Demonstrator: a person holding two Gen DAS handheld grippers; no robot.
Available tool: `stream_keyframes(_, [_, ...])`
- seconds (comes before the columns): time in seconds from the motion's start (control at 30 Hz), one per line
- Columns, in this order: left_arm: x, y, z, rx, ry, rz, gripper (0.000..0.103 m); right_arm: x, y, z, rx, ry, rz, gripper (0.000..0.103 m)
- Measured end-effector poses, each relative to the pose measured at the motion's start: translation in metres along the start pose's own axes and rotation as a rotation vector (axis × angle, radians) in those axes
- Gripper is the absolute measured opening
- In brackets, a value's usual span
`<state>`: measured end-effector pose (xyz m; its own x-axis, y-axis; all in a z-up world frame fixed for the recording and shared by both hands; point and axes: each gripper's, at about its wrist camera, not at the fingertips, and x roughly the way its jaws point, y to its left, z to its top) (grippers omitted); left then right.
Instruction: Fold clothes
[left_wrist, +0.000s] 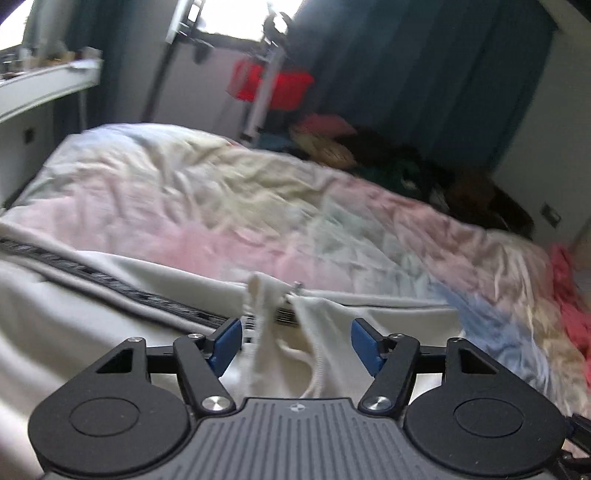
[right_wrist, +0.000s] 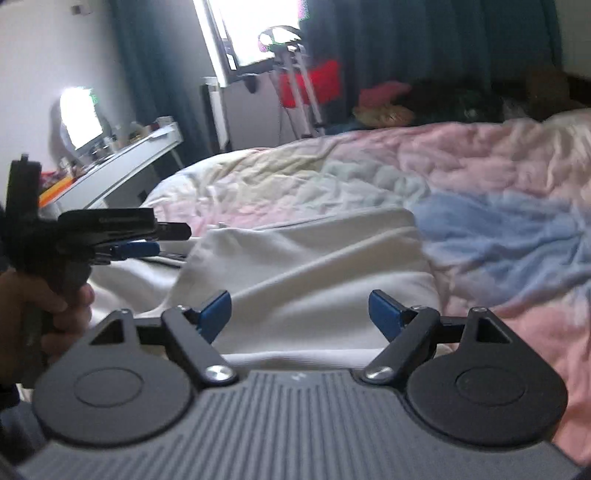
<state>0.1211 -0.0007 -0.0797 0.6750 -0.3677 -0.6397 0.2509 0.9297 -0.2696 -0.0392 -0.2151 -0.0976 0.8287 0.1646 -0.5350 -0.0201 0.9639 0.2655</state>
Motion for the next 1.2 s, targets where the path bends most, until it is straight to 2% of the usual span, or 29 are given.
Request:
stream_keyframes(0.1, [0.03, -0.001, 0.003, 0.017, 0.066, 0.012, 0.047, 0.01, 0.001, -0.002, -0.026, -0.006, -0.044, 0.083])
stream_keyframes(0.13, [0.038, 0.001, 0.003, 0.011, 0.066, 0.003, 0.04, 0.014, 0.001, -0.003, -0.031, -0.003, -0.057, 0.083])
stream_keyframes(0.2, [0.05, 0.005, 0.004, -0.002, 0.064, -0.05, 0.03, 0.025, -0.001, -0.006, -0.018, 0.016, -0.075, 0.083])
stream_keyframes(0.27, [0.061, 0.01, 0.006, -0.03, 0.104, -0.098, 0.016, 0.035, -0.005, -0.008, 0.009, 0.04, -0.08, 0.083])
stream_keyframes(0.37, [0.073, 0.01, 0.009, -0.012, 0.133, -0.113, 0.005, 0.045, -0.01, -0.009, 0.031, 0.054, -0.094, 0.083])
stream_keyframes(0.43, [0.069, 0.008, 0.014, -0.005, 0.076, -0.071, 0.005, 0.053, -0.01, -0.009, 0.033, 0.06, -0.108, 0.083])
stream_keyframes(0.57, [0.054, -0.009, 0.022, 0.042, -0.056, 0.012, 0.005, 0.057, -0.007, -0.009, 0.018, 0.033, -0.146, 0.083])
stream_keyframes(0.63, [0.06, -0.022, 0.019, 0.133, -0.051, 0.058, 0.005, 0.059, -0.008, -0.01, 0.017, 0.027, -0.162, 0.083])
stream_keyframes(0.7, [0.067, -0.019, 0.015, 0.142, -0.02, 0.072, 0.006, 0.06, -0.009, -0.01, 0.021, 0.03, -0.174, 0.082])
stream_keyframes(0.77, [0.074, -0.014, 0.011, 0.137, 0.015, 0.08, 0.016, 0.063, -0.011, -0.013, 0.026, 0.046, -0.177, 0.082])
stream_keyframes(0.8, [0.071, -0.011, 0.01, 0.124, 0.018, 0.085, 0.02, 0.063, -0.011, -0.014, 0.028, 0.054, -0.178, 0.082])
stream_keyframes(0.87, [0.06, -0.008, 0.008, 0.094, 0.012, 0.092, 0.036, 0.063, -0.012, -0.015, 0.028, 0.058, -0.183, 0.082])
stream_keyframes(0.9, [0.053, -0.008, 0.008, 0.083, 0.007, 0.093, 0.039, 0.061, -0.012, -0.014, 0.031, 0.055, -0.185, 0.082])
stream_keyframes(0.97, [0.034, -0.007, 0.003, 0.052, -0.004, 0.098, 0.054, 0.057, -0.014, -0.013, 0.046, 0.044, -0.187, 0.082])
stream_keyframes(1.03, [0.014, -0.005, -0.004, 0.012, -0.012, 0.094, 0.058, 0.052, -0.019, -0.012, 0.074, 0.034, -0.19, 0.082])
stream_keyframes(1.2, [-0.039, 0.008, -0.03, -0.132, 0.016, 0.006, 0.061, 0.041, -0.031, -0.012, 0.158, 0.024, -0.175, 0.082])
